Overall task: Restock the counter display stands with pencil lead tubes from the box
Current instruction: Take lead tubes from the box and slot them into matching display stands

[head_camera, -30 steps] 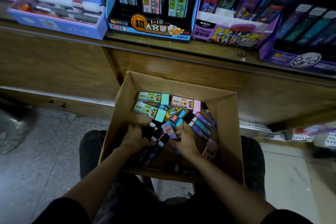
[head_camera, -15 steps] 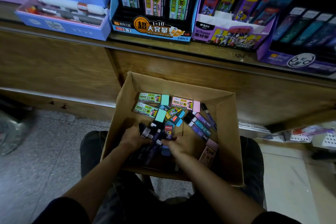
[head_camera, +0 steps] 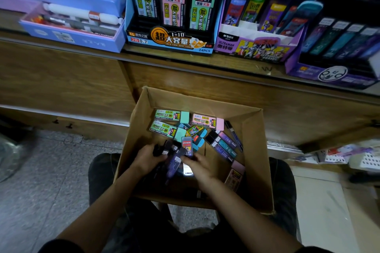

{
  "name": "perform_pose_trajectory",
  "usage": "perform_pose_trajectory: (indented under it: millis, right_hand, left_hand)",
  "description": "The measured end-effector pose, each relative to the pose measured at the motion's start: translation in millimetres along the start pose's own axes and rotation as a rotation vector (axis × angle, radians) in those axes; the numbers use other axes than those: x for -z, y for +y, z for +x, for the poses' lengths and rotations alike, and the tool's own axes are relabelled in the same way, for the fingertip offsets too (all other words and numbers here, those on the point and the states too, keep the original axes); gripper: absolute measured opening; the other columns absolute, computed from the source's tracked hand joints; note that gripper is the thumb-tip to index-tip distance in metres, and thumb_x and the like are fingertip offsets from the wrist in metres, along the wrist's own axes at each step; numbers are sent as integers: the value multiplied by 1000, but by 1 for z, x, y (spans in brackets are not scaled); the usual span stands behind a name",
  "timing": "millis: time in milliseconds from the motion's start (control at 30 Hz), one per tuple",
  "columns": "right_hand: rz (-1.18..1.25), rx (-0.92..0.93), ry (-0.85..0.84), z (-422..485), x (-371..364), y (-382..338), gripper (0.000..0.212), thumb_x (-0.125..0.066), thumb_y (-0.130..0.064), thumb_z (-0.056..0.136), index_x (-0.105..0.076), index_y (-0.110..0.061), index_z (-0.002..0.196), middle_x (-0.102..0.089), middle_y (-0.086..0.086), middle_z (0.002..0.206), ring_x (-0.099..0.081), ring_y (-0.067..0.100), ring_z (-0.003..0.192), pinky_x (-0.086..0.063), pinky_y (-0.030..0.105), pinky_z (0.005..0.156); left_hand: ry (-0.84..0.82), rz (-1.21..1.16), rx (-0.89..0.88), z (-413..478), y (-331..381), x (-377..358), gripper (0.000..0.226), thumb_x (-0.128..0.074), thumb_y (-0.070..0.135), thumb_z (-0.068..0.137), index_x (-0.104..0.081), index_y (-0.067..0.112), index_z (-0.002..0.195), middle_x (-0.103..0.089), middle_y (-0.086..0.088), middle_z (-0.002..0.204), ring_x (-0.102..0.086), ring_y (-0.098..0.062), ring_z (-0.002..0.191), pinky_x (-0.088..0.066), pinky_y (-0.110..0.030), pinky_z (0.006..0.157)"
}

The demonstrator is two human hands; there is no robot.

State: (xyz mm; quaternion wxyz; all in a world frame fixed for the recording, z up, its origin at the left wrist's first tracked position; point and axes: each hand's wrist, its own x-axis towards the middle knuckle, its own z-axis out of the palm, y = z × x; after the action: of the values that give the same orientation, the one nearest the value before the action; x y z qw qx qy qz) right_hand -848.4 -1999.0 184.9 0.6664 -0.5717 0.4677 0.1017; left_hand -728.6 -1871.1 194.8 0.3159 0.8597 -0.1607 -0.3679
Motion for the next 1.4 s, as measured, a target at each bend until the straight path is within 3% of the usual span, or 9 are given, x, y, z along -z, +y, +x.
perform_pose_trajectory:
  millis: [100, 200, 333, 400, 567, 700, 800, 933, 1400]
  right_hand:
    - [-6, 81, 9, -4, 6, -11, 21, -65, -25, 87, -63, -11, 103, -67, -5, 81, -63, 1, 67, -48, 11, 58]
    - [-43, 204, 16, -9, 18, -33, 21, -67, -27, 85, -65, -11, 98, -69, 9, 95, -65, 20, 85, -52, 31, 80]
    - [100, 305, -29, -23, 34, -63, 22, -62, -10, 88, -60, 3, 106, -62, 26, 96, -55, 25, 83, -44, 31, 73]
    - [135, 340, -19, -31, 41, -72, 25, -61, -8, 88, -58, 7, 107, -58, 38, 104, -54, 27, 84, -43, 35, 75]
    - [190, 400, 11, -54, 53, -90, 13, -60, -8, 89, -64, -6, 101, -69, 13, 101, -65, 23, 95, -49, 38, 91]
    - [166, 432, -18, -69, 72, -96, 14, -56, -8, 92, -61, -8, 104, -62, 20, 113, -61, 32, 105, -48, 45, 95]
    - [79, 546, -10, -84, 94, -105, 21, -53, -5, 92, -60, -23, 102, -65, 10, 110, -63, 21, 102, -50, 37, 90]
    - [-17, 721, 72, -106, 124, -126, 31, -53, -2, 91, -60, -29, 102, -67, 0, 94, -66, 1, 81, -48, 11, 69]
    - [-61, 1020, 353, -161, 221, -213, 16, -68, -13, 84, -61, -26, 89, -67, 1, 85, -65, 6, 63, -46, 13, 52]
  left_hand:
    - [67, -156, -78, -2, 10, 5, 24, -69, 11, 83, -66, 5, 106, -70, -9, 101, -64, -22, 97, -48, -30, 85]
    - [20, -384, -110, -5, 26, 10, 20, -66, 3, 84, -64, 10, 103, -70, -3, 98, -64, -19, 97, -50, -27, 82]
    - [-98, -787, -40, -11, 54, 7, 13, -60, 4, 87, -64, 13, 96, -75, -6, 90, -71, -17, 81, -55, -23, 64]
    - [-138, -898, 2, -16, 68, 5, 16, -63, 13, 87, -62, 13, 103, -75, -6, 91, -71, -21, 85, -57, -32, 72]
    - [-231, -783, -152, -31, 95, 2, 36, -75, 19, 71, -66, 14, 106, -72, -9, 104, -67, -26, 101, -52, -39, 90]
    - [-180, -714, -155, -41, 118, 5, 41, -75, 14, 73, -64, 6, 112, -72, -12, 104, -67, -28, 100, -49, -47, 95]
    - [-120, -678, -185, -50, 140, 13, 35, -75, 16, 75, -64, 7, 107, -72, -12, 100, -69, -27, 95, -52, -45, 90]
    - [-57, -698, -264, -60, 169, 25, 18, -72, 14, 78, -65, 9, 94, -75, -4, 81, -71, -14, 70, -54, -20, 56]
    - [-64, -855, -412, -66, 254, 51, 15, -64, 14, 82, -68, 8, 96, -75, -6, 84, -72, -17, 72, -53, -22, 52]
